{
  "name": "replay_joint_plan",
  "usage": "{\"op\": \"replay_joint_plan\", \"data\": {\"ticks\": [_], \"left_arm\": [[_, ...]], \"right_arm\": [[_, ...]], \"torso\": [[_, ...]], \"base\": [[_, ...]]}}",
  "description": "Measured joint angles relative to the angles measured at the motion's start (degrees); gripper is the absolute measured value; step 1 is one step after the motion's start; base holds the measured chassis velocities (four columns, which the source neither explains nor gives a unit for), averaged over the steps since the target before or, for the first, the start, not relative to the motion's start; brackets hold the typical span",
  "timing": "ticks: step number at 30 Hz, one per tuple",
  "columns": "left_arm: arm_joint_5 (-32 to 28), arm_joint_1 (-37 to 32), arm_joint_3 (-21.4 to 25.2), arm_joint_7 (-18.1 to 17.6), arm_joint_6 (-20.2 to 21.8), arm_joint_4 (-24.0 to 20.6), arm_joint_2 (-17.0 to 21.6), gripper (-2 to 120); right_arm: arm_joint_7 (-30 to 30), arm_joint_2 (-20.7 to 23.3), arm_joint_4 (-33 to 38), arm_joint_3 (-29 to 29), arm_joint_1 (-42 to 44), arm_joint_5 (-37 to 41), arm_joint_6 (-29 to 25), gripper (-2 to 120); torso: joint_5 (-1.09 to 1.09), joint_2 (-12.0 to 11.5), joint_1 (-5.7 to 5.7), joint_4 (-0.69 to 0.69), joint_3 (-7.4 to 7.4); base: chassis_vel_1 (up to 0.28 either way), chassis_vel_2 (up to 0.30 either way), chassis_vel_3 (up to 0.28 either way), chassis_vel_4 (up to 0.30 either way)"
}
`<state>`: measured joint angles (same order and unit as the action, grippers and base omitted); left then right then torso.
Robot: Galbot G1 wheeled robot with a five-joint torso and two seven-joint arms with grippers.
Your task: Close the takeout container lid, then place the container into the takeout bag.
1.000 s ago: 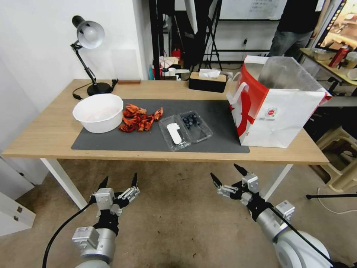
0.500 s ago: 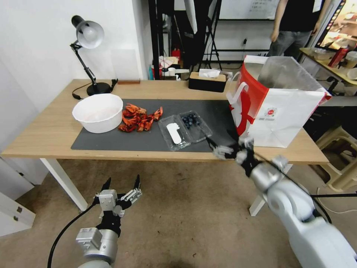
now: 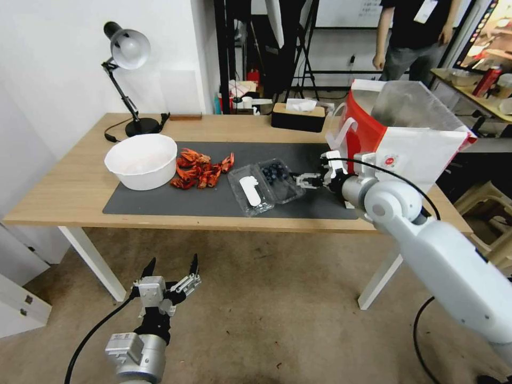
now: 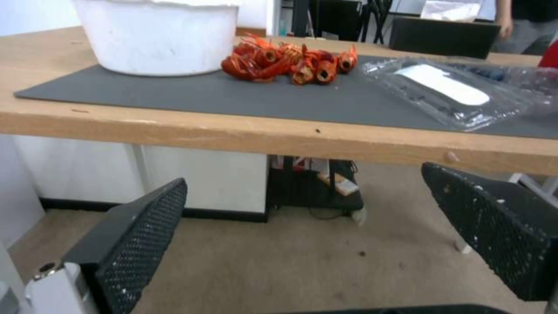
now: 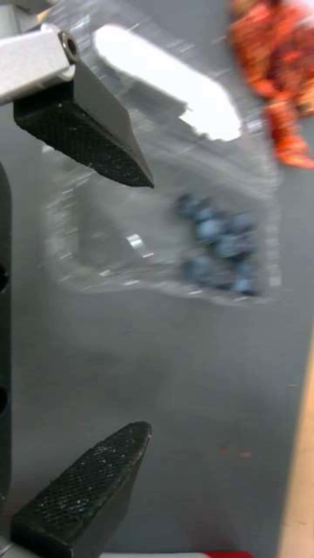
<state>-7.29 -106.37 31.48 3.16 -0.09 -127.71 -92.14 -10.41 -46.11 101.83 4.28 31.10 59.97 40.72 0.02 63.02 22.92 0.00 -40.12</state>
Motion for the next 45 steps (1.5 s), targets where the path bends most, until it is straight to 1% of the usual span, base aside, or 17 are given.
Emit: {"op": "replay_joint_plan", "data": {"ticks": [1,3,4,5,7,8,11,17,22,30,35,45], "left_arm": [[0.00,0.00,0.00,0.00,0.00,0.00,0.00,100],[0.21,-0.06,-0.23,-0.01,0.03,0.13,0.00,100],[0.21,-0.06,-0.23,-0.01,0.03,0.13,0.00,100],[0.32,-0.07,-0.43,-0.04,0.06,0.33,0.00,100],[0.33,0.09,-0.50,-0.12,0.08,0.77,0.00,100],[0.33,0.09,-0.50,-0.12,0.08,0.77,0.00,100],[0.32,0.26,-0.54,-0.18,0.08,1.26,0.00,100],[0.32,0.26,-0.54,-0.24,-0.03,1.46,0.00,100],[0.32,0.20,-0.54,-0.31,-0.11,1.64,0.00,100],[0.32,0.02,-0.52,-0.35,-0.56,1.97,0.00,100],[0.33,0.00,-0.51,-0.36,-0.60,2.04,0.00,100],[0.64,0.16,-0.84,-0.36,-0.62,2.50,0.00,100]], "right_arm": [[0.00,0.00,0.00,0.00,0.00,0.00,0.00,100],[0.34,2.37,-0.37,3.36,-2.13,1.30,0.58,100],[0.34,2.37,-0.37,3.36,-2.13,1.30,0.58,100],[0.94,3.98,-1.08,6.10,-4.32,2.33,0.86,100],[1.37,4.83,-2.30,8.91,-7.60,3.76,1.21,100],[1.37,4.83,-2.30,8.91,-7.60,3.76,1.21,100],[1.32,4.91,-3.75,12.01,-12.03,5.61,1.40,100],[1.82,4.70,-5.44,14.83,-15.40,6.07,1.42,100],[3.39,3.19,-8.94,18.33,-18.42,5.95,1.43,100],[4.22,2.08,-11.04,20.83,-20.26,5.91,1.43,100],[5.22,2.67,-11.12,22.41,-20.47,4.76,1.43,100],[5.45,2.82,-11.69,22.95,-20.30,3.22,1.43,100]], "torso": [[0.00,0.00,0.00,0.00,0.00],[-0.02,0.00,0.00,-0.01,0.01],[-0.02,0.00,0.00,-0.01,0.01],[-0.01,0.00,0.00,-0.01,0.01],[-0.01,0.00,0.00,-0.02,0.01],[-0.01,0.00,0.00,-0.02,0.01],[-0.02,0.00,0.00,0.02,0.01],[-0.02,0.01,0.00,0.00,0.01],[-0.01,0.01,0.00,0.01,0.01],[-0.02,0.01,0.00,0.01,0.01],[-0.01,0.01,0.00,-0.01,0.01],[-0.01,0.01,0.00,0.00,0.01]], "base": [[0.000,0.000,0.000,0.000],[0.000,0.000,0.000,0.000],[0.000,0.000,0.000,0.000],[0.000,0.000,0.000,0.000],[0.000,0.000,0.000,0.000],[0.000,0.000,0.000,0.000],[0.000,0.000,0.000,0.000],[0.000,0.000,0.000,0.000],[0.000,0.000,0.000,0.000],[0.000,0.000,0.000,0.000],[0.000,0.000,0.000,0.000],[0.000,0.000,0.000,0.000]]}}
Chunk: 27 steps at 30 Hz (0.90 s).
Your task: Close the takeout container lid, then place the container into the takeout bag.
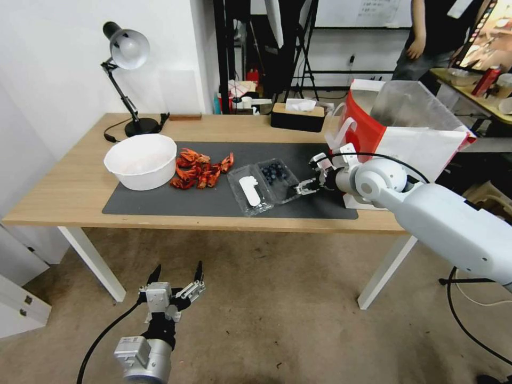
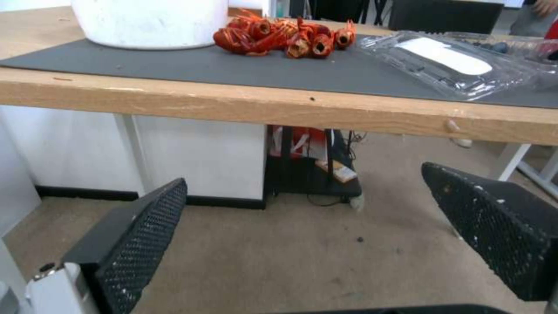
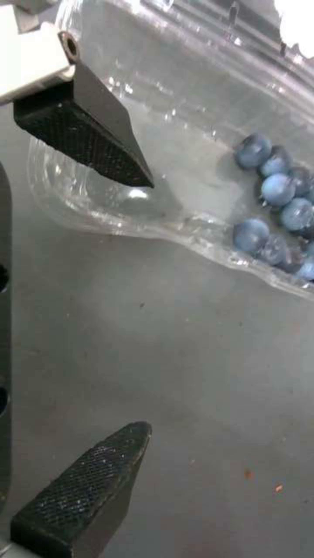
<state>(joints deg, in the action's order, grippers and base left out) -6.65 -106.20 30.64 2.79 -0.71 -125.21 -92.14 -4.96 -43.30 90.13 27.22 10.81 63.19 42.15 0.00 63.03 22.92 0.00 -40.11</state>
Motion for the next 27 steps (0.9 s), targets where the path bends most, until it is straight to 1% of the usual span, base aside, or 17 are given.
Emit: {"op": "replay_joint_plan", "data": {"ticks": [17,27], "left_arm": [[0.03,0.22,0.02,-0.34,-0.65,0.68,0.00,100],[0.03,0.56,0.03,-0.51,-0.90,1.22,0.00,100]], "right_arm": [[1.61,-0.26,-1.79,0.64,0.53,-2.16,-0.03,100],[-0.24,1.07,0.92,0.67,1.76,-2.06,-0.05,100]], "torso": [[0.00,0.00,0.00,0.01,0.00],[0.00,0.00,0.00,0.00,0.00]], "base": [[0.000,0.000,0.000,0.000],[0.000,0.000,0.000,0.000]]}}
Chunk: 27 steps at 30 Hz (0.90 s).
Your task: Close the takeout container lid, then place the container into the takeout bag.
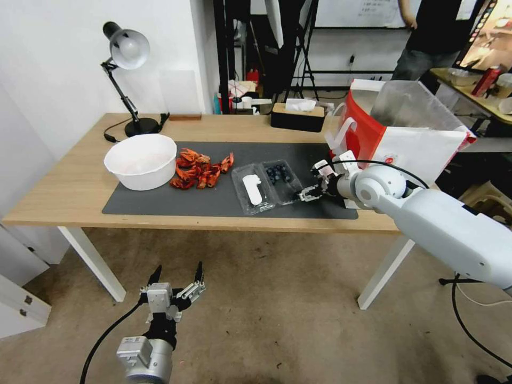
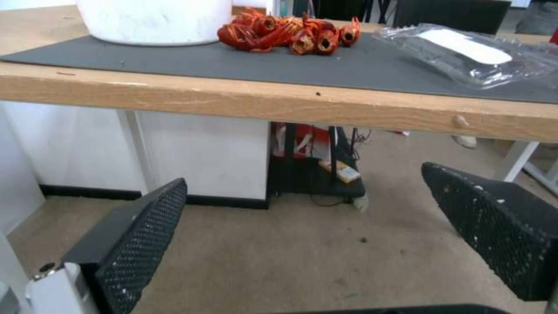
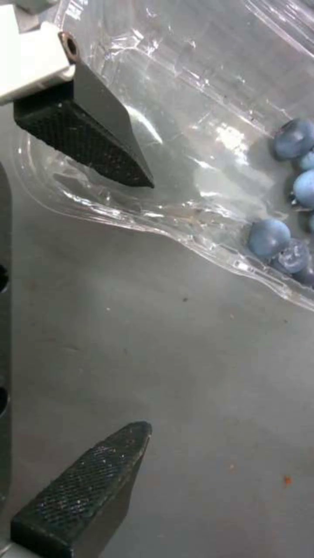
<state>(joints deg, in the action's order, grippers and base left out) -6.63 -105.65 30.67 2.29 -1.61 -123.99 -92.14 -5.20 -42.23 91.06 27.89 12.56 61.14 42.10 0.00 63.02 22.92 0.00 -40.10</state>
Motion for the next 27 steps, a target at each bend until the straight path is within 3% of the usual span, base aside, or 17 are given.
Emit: {"op": "replay_joint_plan", "data": {"ticks": [21,27], "left_arm": [[0.00,0.05,-0.14,-0.12,-0.47,0.42,0.00,100],[0.05,0.08,-0.30,-0.15,-0.55,0.57,0.00,100]], "right_arm": [[-5.68,2.01,6.80,-1.75,3.48,1.60,0.03,100],[-10.86,2.83,10.86,-2.79,5.56,3.54,0.03,100]], "torso": [[0.00,0.00,0.00,0.00,0.00],[0.00,0.00,0.00,0.00,0.00]], "base": [[0.000,0.000,0.000,0.000],[0.000,0.000,0.000,0.000]]}}
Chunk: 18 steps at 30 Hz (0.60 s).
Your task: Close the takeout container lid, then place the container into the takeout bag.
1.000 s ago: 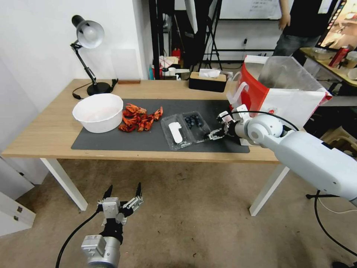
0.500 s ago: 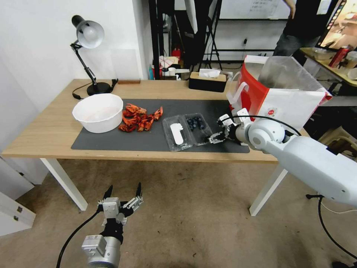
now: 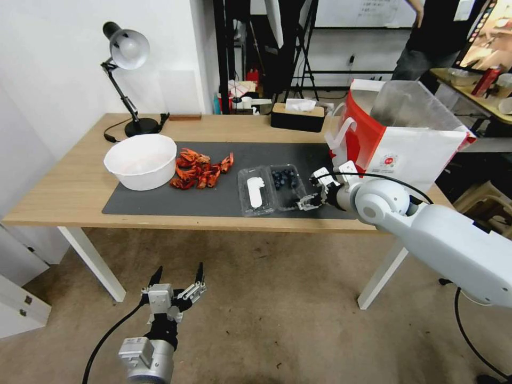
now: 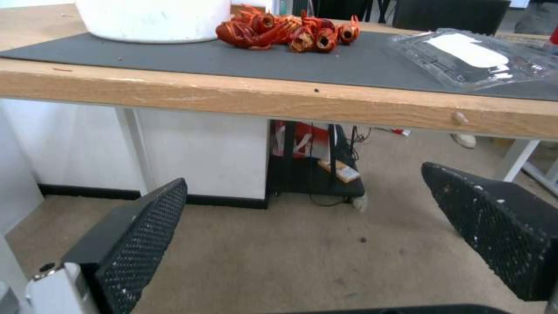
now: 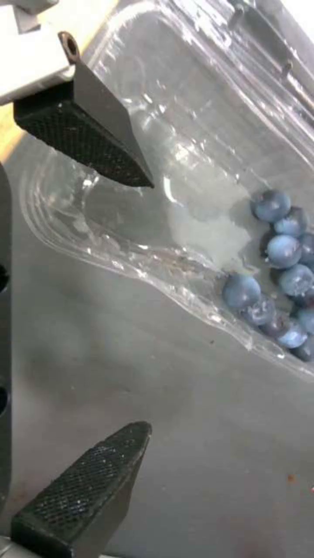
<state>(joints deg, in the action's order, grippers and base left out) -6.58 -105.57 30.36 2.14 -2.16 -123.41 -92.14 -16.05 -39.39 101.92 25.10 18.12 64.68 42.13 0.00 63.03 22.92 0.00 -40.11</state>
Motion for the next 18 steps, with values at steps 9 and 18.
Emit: {"op": "replay_joint_plan", "data": {"ticks": [9,18], "left_arm": [[0.13,-0.05,0.01,-0.05,-0.06,0.00,0.00,100],[0.17,-0.04,-0.05,-0.18,-0.14,0.13,0.00,100]], "right_arm": [[-2.33,0.67,3.22,-1.74,2.86,1.46,0.00,100],[-2.33,0.33,3.89,-2.81,3.77,1.55,0.00,100]], "torso": [[0.00,0.00,0.00,0.00,0.00],[0.01,0.00,0.00,0.00,0.00]], "base": [[0.000,0.000,0.000,0.000],[0.000,0.000,0.000,0.000]]}}
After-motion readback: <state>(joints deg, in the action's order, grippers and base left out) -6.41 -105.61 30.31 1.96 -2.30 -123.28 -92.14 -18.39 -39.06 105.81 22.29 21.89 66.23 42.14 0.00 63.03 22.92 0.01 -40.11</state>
